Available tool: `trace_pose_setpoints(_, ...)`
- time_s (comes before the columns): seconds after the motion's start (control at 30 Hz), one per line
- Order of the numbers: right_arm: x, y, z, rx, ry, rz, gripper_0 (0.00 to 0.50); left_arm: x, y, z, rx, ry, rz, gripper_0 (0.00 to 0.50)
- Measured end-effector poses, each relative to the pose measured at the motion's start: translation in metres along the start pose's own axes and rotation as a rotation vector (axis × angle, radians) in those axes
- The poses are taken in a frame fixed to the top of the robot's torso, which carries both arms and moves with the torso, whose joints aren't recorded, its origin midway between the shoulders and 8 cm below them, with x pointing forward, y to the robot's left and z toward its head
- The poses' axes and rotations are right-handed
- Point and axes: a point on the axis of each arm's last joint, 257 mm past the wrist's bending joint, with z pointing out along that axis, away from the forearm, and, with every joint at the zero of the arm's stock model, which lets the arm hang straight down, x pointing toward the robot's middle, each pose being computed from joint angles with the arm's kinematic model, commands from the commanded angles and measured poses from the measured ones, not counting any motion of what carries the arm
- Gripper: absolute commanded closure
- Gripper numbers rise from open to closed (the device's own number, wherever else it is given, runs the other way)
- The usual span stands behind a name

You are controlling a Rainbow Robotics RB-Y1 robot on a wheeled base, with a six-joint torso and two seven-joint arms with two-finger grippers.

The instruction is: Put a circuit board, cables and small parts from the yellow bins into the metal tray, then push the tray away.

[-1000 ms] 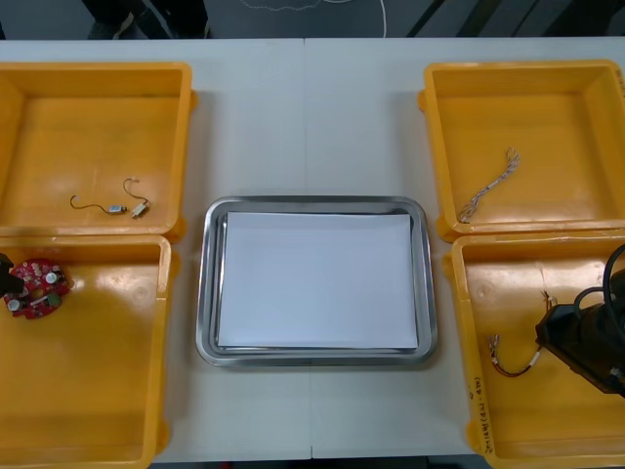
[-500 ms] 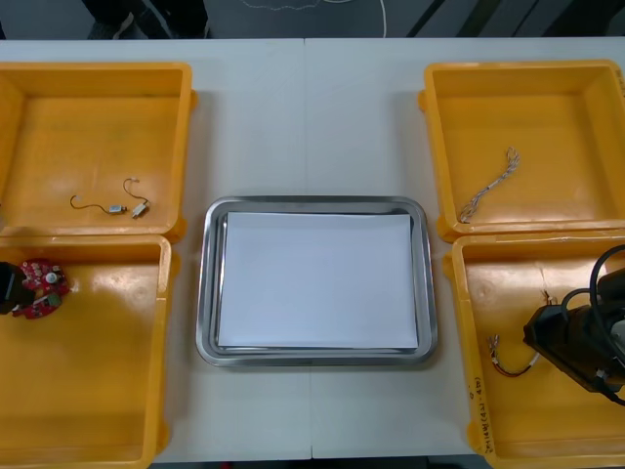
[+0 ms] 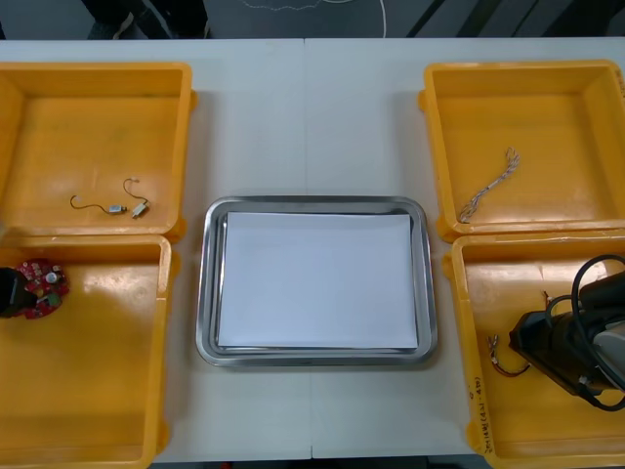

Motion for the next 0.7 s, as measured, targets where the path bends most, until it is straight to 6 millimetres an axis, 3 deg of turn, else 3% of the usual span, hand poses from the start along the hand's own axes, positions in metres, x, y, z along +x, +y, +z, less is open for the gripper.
trace_pose_setpoints(0.17,-0.0001,0.0006,0.0007,-0.002,-0.002,-0.002,0.000,0.0026,-0.0010,0.0022,0.001,0.008,0.002,0.000)
trace_pose_setpoints(0.23,-0.0001,0.0006,0.0007,-0.002,-0.002,-0.002,0.093,0.0031,-0.0010,0.0027,0.001,0.010,0.002,0.053)
trace_pose_setpoints(0.27,-0.0003,0.0013,0.0008,-0.005,-0.003,-0.002,0.234,0.0034,-0.0011,0.0031,0.002,0.011,0.002,0.141)
trace_pose_setpoints(0.3,-0.0006,0.0025,0.0008,-0.008,-0.005,-0.002,0.331,0.0036,-0.0012,0.0034,0.002,0.011,0.003,0.267)
trace_pose_setpoints(0.37,-0.0005,0.0035,0.0008,-0.011,-0.005,-0.003,0.372,0.0039,-0.0016,0.0040,0.002,0.013,0.004,0.390)
trace_pose_setpoints(0.4,-0.0003,0.0037,0.0009,-0.011,-0.004,-0.003,0.379,0.0039,-0.0016,0.0041,0.002,0.013,0.004,0.422)
trace_pose_setpoints(0.5,0.0002,0.0037,0.0011,-0.011,-0.003,-0.004,0.496,0.0035,-0.0016,0.0041,0.002,0.011,0.005,0.485)
trace_pose_setpoints(0.7,-0.0001,0.0035,0.0024,-0.012,-0.002,-0.001,0.500,0.0035,-0.0016,0.0041,0.002,0.011,0.005,0.500)
